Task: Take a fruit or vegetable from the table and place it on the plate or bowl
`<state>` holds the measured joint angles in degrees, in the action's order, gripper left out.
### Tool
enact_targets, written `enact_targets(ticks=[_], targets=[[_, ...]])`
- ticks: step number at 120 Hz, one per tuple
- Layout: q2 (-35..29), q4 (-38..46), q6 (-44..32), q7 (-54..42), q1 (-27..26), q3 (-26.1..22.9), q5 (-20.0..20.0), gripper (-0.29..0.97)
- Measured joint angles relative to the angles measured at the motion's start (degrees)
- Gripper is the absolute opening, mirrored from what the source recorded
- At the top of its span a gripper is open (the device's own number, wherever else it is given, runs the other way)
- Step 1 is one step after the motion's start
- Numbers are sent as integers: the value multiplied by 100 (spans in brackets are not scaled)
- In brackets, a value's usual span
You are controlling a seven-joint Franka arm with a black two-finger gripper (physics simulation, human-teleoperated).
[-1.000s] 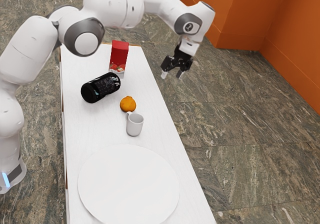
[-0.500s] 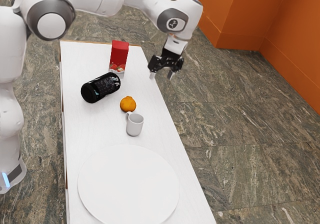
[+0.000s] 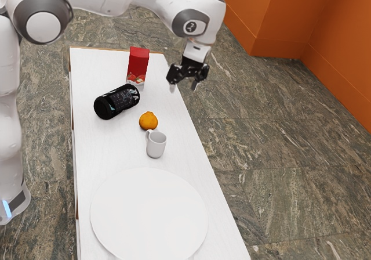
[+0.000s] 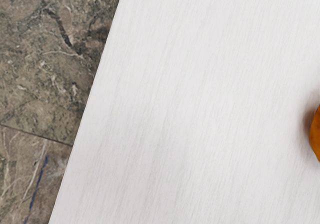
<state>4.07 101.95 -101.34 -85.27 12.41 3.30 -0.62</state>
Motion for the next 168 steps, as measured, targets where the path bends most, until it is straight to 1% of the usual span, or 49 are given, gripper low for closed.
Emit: enact_targets(ticks=[9, 18, 44, 60, 73, 92, 106, 121, 132, 146, 157, 168], targets=[[18, 19, 10, -2, -262, -259, 32, 68], [64, 32, 18, -4, -535, -343, 56, 68], [400, -5, 14, -5, -355, -367, 82, 68], [413, -33, 114, -2, -654, -372, 254, 68], [312, -28, 295, 19, -922, -296, 208, 68], [230, -32, 672, 13, -680, -138, 56, 68], [206, -26, 924, 1, -668, -29, -10, 68], [146, 8, 1002, -10, -601, -15, -100, 68], [-262, 279, 949, -16, -572, -14, -131, 68], [-592, 703, 747, -22, -549, -5, -126, 68], [-742, 1136, 349, -26, -595, 71, -61, 68], [-809, 1327, -60, -29, -604, 145, -24, 68]])
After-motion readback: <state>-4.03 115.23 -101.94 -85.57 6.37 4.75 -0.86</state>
